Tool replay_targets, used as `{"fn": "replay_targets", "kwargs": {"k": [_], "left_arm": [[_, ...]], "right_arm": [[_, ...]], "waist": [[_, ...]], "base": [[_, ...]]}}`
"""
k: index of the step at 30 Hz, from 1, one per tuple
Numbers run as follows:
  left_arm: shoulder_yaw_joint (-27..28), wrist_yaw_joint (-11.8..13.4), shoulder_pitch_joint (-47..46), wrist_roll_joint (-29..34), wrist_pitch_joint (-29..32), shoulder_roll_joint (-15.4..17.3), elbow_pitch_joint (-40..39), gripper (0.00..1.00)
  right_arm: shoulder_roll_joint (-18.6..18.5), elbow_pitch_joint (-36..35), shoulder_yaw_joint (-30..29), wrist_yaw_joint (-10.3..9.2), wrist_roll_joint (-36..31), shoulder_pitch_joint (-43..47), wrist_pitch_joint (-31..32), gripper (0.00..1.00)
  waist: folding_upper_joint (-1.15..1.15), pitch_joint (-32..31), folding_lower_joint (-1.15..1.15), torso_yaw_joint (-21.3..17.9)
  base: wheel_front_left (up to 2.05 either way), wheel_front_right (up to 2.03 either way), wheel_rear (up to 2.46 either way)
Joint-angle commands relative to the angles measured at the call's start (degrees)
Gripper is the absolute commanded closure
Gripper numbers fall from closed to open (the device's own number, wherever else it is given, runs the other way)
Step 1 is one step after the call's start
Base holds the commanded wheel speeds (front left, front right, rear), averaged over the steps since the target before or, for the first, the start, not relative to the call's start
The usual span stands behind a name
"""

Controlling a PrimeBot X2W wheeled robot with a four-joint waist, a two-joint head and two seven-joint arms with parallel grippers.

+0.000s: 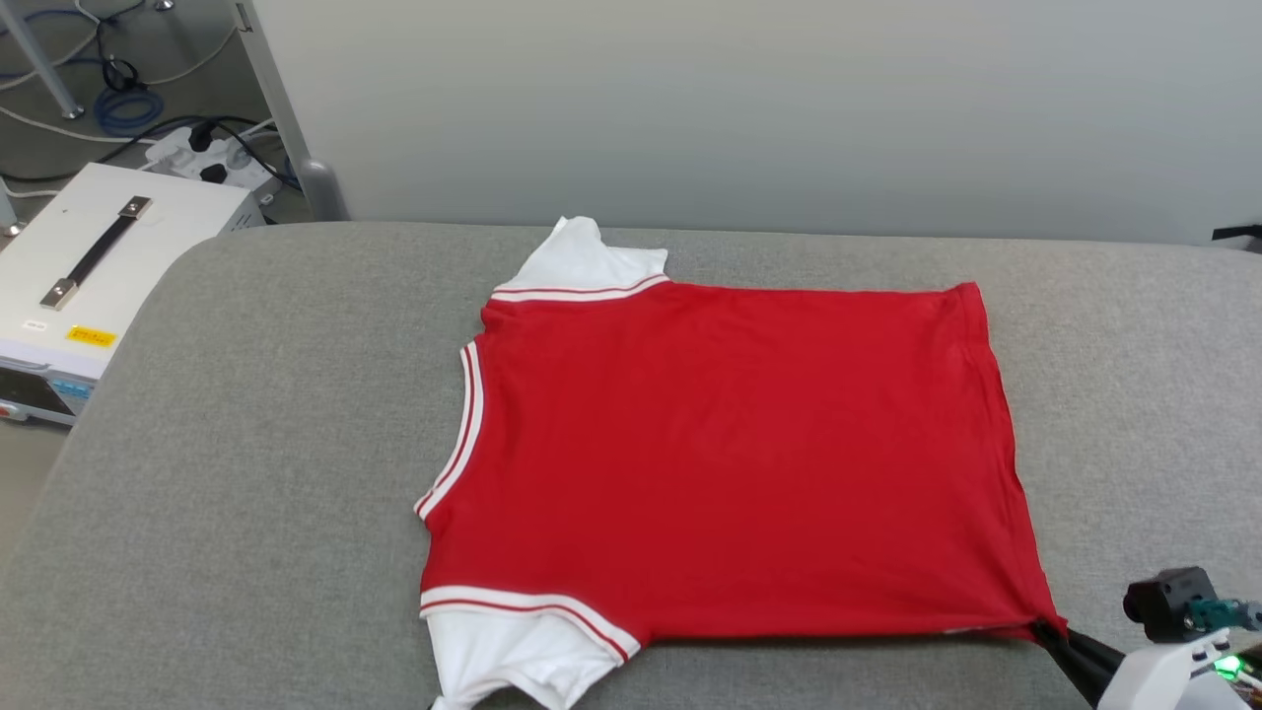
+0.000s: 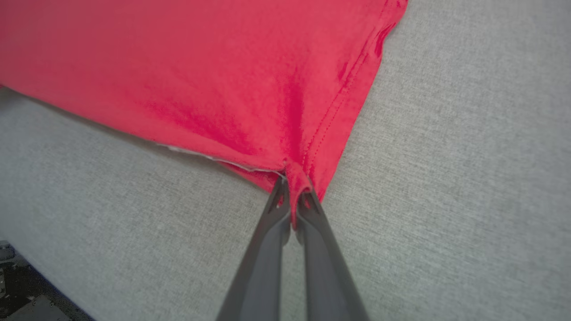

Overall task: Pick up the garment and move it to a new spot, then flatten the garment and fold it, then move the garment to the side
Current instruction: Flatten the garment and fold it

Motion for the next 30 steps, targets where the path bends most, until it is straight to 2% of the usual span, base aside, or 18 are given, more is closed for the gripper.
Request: {"fn": "replay_targets", "kwargs": {"k": [1, 9, 16, 23, 30], "left_arm": [[0.1, 0.5, 1.6, -0.2, 0.1, 0.1, -0.4, 1.0], [-0.4, 1.3, 5.2, -1.0, 1.3, 1.0, -3.3, 1.0], [-0.9, 1.1, 1.9, 0.9, 1.7, 2.1, -4.1, 1.0], [-2.1, -1.2, -7.5, 4.5, 3.7, 4.2, -3.0, 1.0], [-2.7, -5.1, -19.4, 5.7, 5.6, 4.5, 2.3, 1.0]], "right_arm": [[-0.4, -0.4, -1.1, -0.03, 0.1, 2.0, -0.1, 1.0], [-1.2, -5.5, -8.3, -0.03, -1.7, 11.8, 1.9, 1.0], [0.4, -10.4, -16.9, -0.03, -5.6, 15.6, 5.3, 1.0], [2.9, -15.3, -24.9, -0.03, -9.8, 15.5, 10.1, 1.0], [5.2, -18.9, -28.3, -0.03, -11.3, 12.8, 15.9, 1.0]], "waist": [[0.0, -1.1, 0.01, 0.6], [0.0, -1.9, 0.01, 1.1], [0.0, -1.5, 0.01, 0.8], [0.0, -0.9, 0.01, 0.5], [0.0, 1.3, 0.01, -1.1]], "base": [[0.0, 0.0, 0.0], [0.0, 0.0, 0.0], [0.0, 0.0, 0.0], [0.0, 0.0, 0.0], [0.0, 0.0, 0.0]]}}
